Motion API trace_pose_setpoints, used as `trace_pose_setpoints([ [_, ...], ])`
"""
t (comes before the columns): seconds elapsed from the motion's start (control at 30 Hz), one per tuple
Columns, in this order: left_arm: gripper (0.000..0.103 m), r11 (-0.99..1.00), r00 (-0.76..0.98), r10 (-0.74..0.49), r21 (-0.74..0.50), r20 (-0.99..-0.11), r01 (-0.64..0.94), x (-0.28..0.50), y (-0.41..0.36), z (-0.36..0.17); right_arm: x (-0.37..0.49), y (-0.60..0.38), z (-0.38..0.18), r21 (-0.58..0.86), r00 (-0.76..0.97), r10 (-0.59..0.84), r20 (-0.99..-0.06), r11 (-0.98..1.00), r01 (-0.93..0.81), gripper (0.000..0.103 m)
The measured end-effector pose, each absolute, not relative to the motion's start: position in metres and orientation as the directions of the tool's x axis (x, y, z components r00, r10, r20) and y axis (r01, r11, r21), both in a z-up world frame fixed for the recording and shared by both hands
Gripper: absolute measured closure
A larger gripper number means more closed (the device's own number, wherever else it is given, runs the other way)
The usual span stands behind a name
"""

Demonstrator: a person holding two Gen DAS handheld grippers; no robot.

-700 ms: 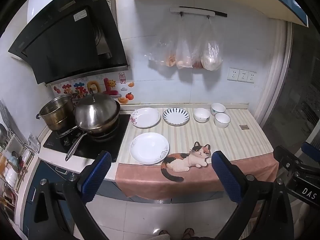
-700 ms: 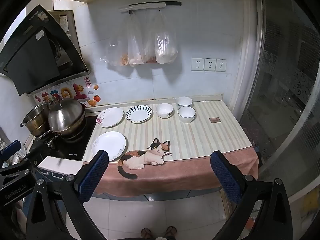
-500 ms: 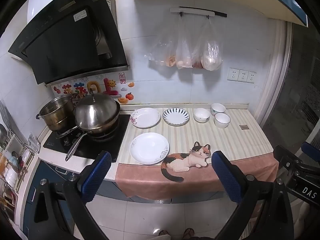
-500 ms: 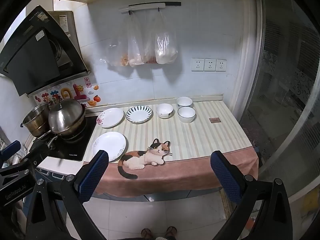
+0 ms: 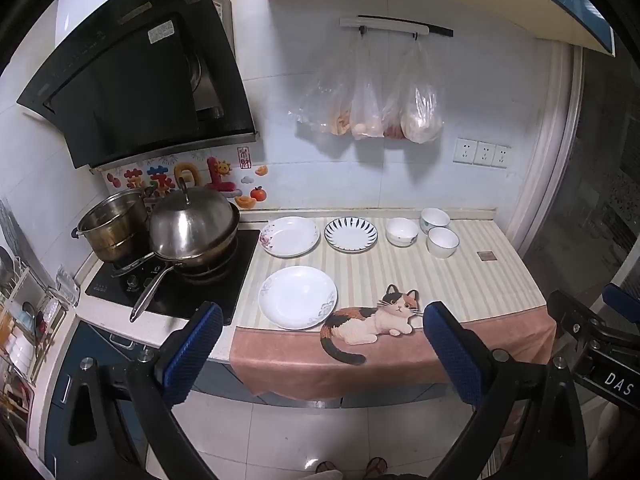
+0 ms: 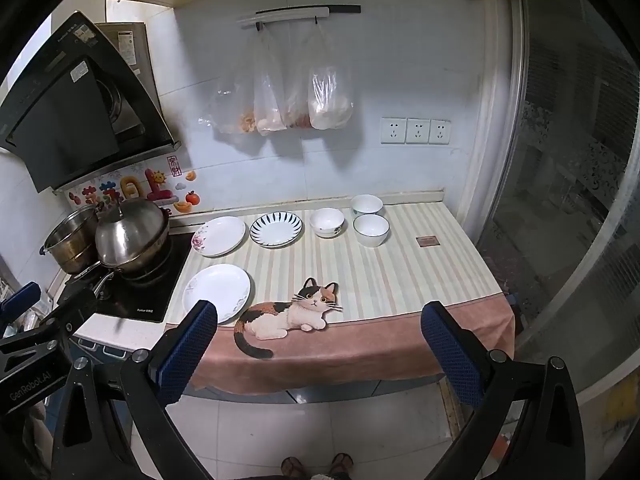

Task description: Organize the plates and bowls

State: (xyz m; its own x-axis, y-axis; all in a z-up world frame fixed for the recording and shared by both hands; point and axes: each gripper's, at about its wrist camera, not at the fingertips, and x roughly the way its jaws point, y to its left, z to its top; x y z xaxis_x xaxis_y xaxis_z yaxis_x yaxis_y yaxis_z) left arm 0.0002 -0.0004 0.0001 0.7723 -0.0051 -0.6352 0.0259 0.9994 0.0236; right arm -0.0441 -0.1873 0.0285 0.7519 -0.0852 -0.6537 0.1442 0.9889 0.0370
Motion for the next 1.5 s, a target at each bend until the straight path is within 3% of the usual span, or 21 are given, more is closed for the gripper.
trace_pose_setpoints([
  [1.5,0.0,0.999,0.773,-0.008,0.018,-0.634,0.026,-0.003,-0.004,0.004,-0.054,-0.186,0.033,0.034,0.756,-0.087,-0.648,0.989,0.143,0.0],
])
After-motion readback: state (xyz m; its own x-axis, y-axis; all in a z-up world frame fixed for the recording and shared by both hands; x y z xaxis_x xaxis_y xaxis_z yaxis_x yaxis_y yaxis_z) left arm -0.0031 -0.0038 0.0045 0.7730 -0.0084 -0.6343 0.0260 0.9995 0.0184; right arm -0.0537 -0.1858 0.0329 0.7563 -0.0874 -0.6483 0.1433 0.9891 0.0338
